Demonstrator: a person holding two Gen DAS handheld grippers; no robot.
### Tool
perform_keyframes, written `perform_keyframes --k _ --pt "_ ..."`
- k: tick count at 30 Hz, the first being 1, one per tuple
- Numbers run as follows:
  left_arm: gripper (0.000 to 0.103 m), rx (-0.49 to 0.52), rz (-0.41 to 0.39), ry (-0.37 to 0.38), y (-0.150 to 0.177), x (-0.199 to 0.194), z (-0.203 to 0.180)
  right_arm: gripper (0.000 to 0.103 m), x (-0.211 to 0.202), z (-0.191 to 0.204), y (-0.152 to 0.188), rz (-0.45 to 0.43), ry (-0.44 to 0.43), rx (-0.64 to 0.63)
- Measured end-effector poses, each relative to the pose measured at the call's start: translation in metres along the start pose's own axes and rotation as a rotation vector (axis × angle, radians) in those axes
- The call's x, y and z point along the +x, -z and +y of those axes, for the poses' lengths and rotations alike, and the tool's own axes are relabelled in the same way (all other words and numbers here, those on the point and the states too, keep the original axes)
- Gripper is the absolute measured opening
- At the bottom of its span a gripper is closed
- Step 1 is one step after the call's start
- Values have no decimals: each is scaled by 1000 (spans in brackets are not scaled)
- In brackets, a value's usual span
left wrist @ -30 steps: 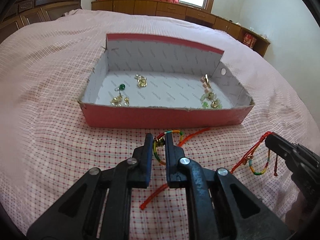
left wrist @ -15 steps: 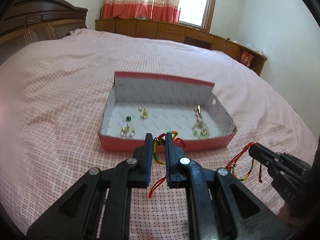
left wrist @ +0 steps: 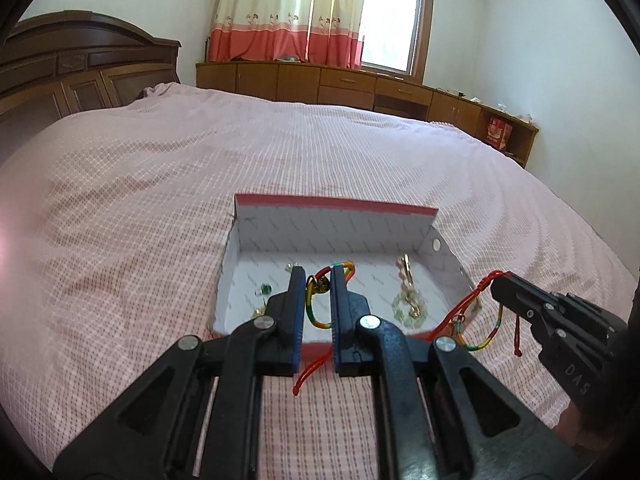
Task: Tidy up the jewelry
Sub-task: 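Carry both bracelets into the red box and open both tools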
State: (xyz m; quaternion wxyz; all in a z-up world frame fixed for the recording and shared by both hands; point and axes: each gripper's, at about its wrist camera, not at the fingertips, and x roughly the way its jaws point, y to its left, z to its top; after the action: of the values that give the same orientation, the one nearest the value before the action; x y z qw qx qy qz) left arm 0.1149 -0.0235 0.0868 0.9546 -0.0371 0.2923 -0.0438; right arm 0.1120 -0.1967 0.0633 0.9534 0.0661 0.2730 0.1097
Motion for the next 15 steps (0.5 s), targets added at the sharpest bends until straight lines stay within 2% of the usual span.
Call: perform_keyframes --k 7,15 --pt "3 -24 -16 -13 -11 19 6 5 18 -8 -14 -18 18 13" --pt "3 -30 12 -30 -12 51 10 5 48 -16 -17 9 45 17"
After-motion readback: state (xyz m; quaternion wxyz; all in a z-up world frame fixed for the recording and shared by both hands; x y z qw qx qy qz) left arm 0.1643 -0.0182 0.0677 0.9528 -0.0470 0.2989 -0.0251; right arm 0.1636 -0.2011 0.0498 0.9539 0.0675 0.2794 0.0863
